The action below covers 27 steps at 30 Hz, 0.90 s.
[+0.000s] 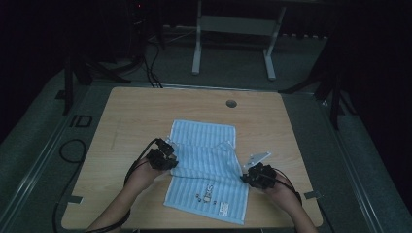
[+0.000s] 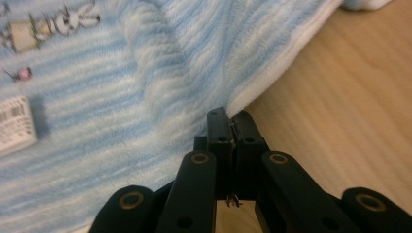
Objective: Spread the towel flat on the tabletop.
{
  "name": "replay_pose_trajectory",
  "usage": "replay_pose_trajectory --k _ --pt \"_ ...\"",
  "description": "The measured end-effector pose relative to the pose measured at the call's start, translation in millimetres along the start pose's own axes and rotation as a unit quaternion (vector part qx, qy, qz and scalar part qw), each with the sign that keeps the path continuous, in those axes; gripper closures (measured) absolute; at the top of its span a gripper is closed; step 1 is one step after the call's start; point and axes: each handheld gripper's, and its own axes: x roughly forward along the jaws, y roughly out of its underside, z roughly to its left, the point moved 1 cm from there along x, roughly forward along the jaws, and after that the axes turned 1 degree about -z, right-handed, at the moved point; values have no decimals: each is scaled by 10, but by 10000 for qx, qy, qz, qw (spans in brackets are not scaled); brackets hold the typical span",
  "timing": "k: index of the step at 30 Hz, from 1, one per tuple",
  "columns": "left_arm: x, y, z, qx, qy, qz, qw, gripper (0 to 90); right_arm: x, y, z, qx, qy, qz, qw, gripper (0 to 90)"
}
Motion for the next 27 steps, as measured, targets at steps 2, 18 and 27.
replay_pose_trajectory --k 2,18,27 --pt "50 44 7 26 8 91 10000 874 55 20 38 -87 53 77 9999 879" --pt "-470 444 -501 1098 641 -131 9918 678 -466 -106 343 -27 -263 -457 9986 653" --pt "-139 532 -640 1466 559 356 9870 672 -111 50 685 -623 -394 350 9967 541"
